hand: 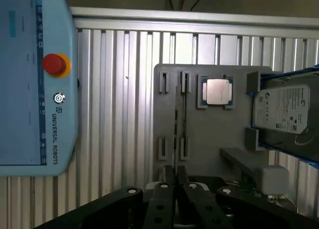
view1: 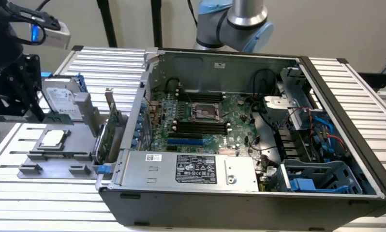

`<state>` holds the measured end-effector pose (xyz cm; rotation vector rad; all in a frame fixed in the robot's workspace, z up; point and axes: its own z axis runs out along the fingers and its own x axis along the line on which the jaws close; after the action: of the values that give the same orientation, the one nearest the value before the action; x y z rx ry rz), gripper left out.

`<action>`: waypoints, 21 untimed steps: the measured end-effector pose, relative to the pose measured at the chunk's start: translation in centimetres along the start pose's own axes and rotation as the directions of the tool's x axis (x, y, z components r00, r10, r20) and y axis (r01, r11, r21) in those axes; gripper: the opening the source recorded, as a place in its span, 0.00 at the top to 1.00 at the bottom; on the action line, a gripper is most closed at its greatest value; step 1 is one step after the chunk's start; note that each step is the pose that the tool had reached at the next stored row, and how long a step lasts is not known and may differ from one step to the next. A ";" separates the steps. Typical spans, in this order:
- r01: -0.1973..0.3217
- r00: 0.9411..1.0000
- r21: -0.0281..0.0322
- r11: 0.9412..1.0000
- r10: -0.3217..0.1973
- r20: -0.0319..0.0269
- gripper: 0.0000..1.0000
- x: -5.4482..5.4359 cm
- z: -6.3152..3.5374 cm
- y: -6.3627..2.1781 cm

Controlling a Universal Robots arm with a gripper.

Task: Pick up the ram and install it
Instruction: 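Pick up the ram and move it above insertion slot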

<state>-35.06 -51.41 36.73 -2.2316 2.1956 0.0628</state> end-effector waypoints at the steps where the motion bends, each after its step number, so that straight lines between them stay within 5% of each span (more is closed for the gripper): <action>1: 0.000 1.000 0.000 1.000 0.000 0.000 0.86 -0.1 -0.44 -0.20; 7: 0.000 1.000 0.000 1.000 0.000 0.000 0.86 -1.3 -2.65 -1.22; 21: 0.000 1.000 0.000 1.000 0.000 0.000 0.86 -4.8 -4.10 -3.21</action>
<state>-31.84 -46.67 40.93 -2.2316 2.1958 0.0628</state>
